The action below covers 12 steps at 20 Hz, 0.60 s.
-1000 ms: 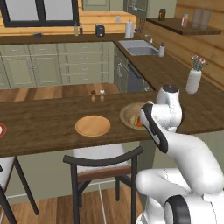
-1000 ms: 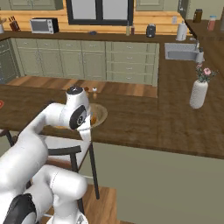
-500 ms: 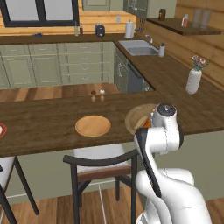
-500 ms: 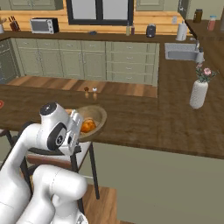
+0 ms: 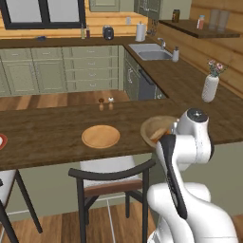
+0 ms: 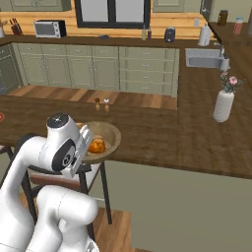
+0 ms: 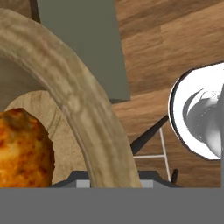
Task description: Pick the chicken drumstick and sweet potato from their plates and place them in the bowl. Then put the bowl in the fridge.
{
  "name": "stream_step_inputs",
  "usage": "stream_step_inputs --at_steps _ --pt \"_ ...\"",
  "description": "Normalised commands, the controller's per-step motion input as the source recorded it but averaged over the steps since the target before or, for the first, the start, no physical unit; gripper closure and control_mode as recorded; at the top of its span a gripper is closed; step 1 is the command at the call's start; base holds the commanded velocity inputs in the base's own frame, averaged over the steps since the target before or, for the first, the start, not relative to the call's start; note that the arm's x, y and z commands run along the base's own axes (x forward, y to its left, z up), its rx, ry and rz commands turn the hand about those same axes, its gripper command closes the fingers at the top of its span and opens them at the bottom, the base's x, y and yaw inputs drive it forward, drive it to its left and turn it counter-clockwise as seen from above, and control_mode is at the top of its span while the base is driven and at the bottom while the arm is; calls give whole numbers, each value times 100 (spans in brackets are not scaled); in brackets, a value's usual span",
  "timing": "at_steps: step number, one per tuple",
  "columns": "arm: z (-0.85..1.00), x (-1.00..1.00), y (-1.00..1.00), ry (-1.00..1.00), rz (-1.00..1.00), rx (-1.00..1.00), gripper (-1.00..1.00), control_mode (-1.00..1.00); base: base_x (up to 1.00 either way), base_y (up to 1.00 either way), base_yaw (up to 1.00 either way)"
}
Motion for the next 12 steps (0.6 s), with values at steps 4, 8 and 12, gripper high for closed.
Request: stream_step_inputs --at_steps 4,8,12 --pt "-25 -23 0 0 -5 1 100 -100 0 0 0" --pt "-35 -15 0 0 -5 0 100 -100 0 0 0" --pt "-49 0 0 0 -2 -3 100 -100 0 0 0"
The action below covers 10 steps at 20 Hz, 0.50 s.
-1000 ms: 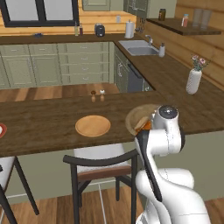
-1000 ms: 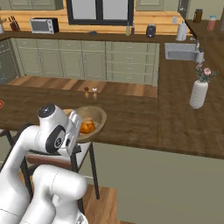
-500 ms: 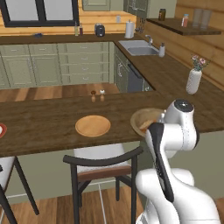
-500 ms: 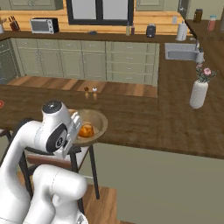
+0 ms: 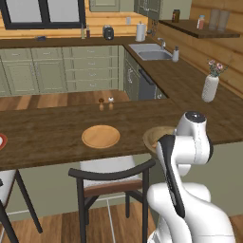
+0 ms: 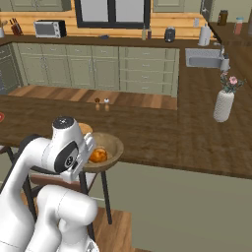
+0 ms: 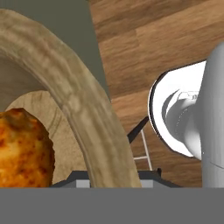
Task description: Pick the chicken drumstick and sweet potato from their plates and place them in the bowl. Then put the bowl in the fridge.
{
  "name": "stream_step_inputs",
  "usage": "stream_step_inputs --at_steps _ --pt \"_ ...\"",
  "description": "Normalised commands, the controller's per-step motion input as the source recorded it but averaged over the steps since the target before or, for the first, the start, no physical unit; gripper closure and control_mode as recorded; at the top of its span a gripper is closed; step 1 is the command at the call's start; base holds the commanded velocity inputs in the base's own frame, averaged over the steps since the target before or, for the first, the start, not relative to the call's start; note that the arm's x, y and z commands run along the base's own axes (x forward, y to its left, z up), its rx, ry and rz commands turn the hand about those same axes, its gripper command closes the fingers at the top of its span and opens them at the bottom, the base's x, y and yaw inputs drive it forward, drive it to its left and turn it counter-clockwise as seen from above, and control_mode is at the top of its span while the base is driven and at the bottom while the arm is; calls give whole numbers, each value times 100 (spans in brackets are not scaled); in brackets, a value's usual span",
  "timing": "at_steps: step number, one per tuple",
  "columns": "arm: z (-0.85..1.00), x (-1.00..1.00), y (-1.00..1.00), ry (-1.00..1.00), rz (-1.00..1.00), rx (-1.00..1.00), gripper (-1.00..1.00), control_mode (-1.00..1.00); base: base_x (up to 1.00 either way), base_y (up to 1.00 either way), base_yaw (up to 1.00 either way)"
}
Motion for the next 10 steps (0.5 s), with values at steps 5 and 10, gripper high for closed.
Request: stream_step_inputs --at_steps 5,10 --pt "0 0 0 0 0 0 100 -100 0 0 0" --pt "0 -12 0 0 0 0 100 -100 0 0 0"
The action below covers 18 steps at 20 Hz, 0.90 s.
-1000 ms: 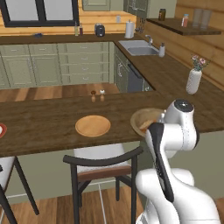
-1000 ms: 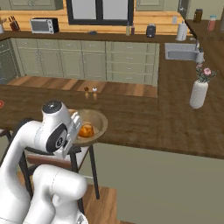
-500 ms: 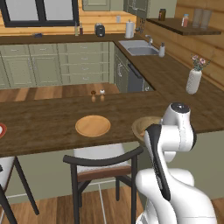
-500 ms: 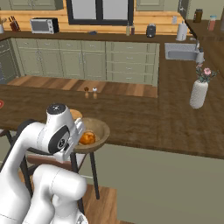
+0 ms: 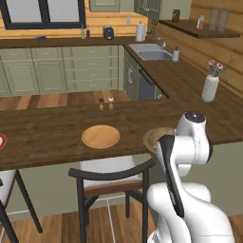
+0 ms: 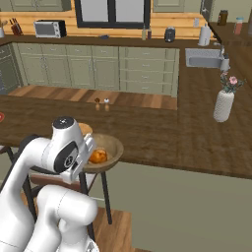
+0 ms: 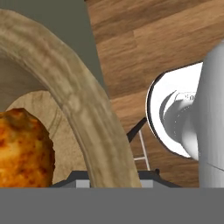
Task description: Pick the chicken drumstick and sweet potato from their plates and place them in the bowl. Then put the bowl in the fridge.
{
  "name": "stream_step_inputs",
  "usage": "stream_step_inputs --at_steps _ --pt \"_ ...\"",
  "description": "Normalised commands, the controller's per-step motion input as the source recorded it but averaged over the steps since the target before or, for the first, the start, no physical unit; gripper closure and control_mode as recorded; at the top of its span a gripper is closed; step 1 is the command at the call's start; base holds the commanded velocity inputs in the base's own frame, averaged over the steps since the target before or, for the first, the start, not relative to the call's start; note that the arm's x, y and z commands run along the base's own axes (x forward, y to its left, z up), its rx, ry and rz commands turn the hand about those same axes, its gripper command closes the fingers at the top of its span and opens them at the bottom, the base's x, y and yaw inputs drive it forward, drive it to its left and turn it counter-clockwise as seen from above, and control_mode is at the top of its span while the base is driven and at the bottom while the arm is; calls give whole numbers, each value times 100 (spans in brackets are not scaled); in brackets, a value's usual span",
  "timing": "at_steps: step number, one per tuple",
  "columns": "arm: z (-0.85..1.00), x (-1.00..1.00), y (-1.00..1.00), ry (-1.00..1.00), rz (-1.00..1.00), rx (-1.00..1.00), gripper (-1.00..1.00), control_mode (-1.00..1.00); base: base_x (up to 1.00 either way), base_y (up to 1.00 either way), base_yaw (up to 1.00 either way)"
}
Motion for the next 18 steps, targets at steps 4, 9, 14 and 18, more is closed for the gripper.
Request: stream_step_inputs --at_steps 4,9,14,18 --pt "0 0 0 0 0 0 100 100 -100 15 12" --pt "0 0 0 0 0 0 100 100 -61 67 52" --pt "0 0 0 0 0 0 100 100 -21 52 88" --pt "0 0 0 0 0 0 100 100 29 70 72"
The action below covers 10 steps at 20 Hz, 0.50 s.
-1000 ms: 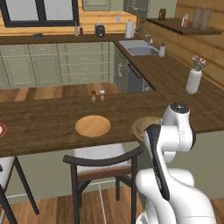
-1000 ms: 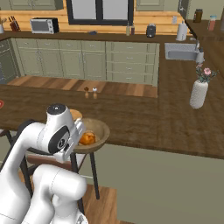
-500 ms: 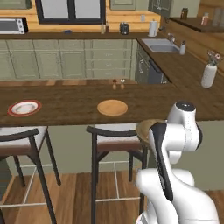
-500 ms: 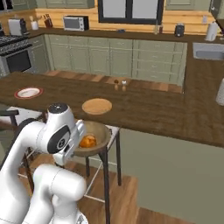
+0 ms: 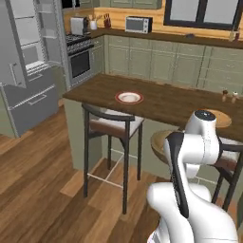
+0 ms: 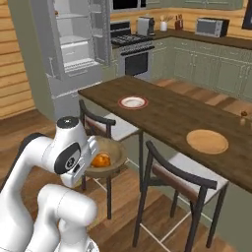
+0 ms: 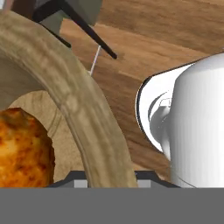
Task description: Pick the chicken drumstick and sweet potato from their plates and place them in the bowl. Then put the bowl in the fridge.
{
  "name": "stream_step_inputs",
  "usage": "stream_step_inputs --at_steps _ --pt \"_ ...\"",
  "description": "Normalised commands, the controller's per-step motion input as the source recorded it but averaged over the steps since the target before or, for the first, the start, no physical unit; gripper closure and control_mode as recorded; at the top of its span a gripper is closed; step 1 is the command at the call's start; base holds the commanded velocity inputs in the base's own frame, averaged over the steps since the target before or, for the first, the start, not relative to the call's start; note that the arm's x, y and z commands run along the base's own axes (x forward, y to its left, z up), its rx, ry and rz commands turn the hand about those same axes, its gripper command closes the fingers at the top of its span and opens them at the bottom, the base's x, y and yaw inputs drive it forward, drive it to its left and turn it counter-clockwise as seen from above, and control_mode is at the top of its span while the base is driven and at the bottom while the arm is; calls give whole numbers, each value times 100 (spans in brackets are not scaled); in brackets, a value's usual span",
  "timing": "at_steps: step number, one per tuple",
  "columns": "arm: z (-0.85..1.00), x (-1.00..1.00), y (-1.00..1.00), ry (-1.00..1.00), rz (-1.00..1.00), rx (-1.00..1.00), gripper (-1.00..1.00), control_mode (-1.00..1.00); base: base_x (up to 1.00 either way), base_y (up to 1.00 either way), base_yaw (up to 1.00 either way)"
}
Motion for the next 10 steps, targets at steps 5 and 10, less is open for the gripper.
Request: stream_step_inputs --at_steps 5,10 --pt "0 0 0 0 0 0 100 100 99 92 40" --pt "0 0 0 0 0 0 100 100 100 100 24"
